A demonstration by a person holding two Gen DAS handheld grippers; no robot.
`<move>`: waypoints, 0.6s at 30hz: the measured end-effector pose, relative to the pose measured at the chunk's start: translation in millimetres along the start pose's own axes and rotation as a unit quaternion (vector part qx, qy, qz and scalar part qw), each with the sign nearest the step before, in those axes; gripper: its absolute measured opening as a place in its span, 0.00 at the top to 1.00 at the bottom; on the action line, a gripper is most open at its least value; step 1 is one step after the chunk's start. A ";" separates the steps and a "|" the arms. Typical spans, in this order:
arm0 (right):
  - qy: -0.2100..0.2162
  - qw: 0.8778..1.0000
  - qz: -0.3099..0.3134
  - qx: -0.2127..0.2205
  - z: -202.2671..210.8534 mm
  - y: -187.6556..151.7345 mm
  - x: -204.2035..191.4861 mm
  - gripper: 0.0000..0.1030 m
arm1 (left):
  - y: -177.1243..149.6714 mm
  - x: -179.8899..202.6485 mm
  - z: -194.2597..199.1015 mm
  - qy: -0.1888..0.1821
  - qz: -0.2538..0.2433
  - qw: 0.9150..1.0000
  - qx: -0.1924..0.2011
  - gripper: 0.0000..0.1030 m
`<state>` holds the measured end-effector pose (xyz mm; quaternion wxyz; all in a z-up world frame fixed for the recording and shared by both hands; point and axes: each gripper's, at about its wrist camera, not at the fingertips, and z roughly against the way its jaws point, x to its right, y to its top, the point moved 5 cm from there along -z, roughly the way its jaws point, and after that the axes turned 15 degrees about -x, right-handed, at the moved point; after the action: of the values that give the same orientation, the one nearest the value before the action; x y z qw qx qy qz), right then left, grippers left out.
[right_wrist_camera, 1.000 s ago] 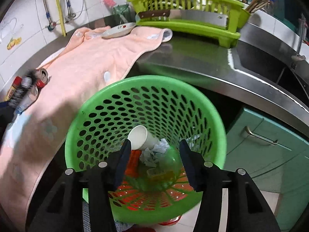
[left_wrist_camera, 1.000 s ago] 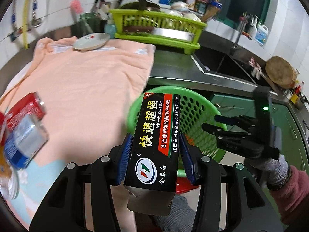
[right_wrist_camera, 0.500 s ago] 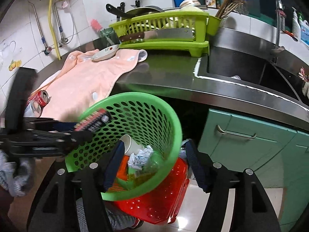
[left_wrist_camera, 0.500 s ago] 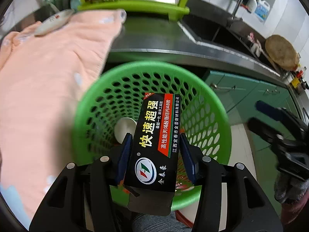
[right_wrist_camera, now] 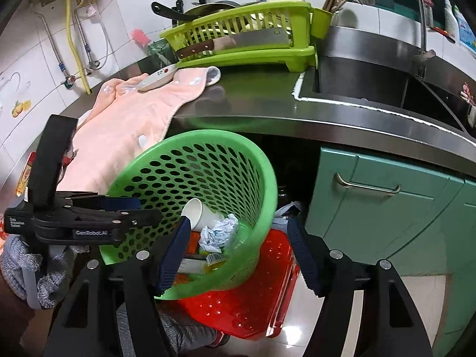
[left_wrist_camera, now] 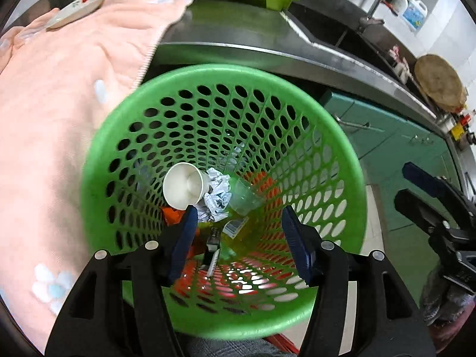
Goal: Collect trash
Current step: 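Drop the plastic cup into the basket with the right tool while the left tool drops the glue box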
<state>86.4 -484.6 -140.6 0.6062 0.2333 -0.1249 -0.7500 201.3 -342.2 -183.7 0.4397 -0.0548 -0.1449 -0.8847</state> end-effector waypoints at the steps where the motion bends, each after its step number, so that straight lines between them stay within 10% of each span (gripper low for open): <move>1: 0.002 1.000 0.003 0.001 1.4 0.9 -3.1 0.37 | -3.0 -2.2 5.8 0.001 0.002 1.000 0.006 0.42; 18: 0.052 0.993 0.104 0.020 19.4 22.1 -127.7 0.27 | -107.4 -101.9 141.1 0.054 0.102 0.986 0.120 0.34</move>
<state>115.4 -368.1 -88.1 0.6817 0.2696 -0.1316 -0.6672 173.7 -160.3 -94.6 0.5385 0.0322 -0.2196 -0.8129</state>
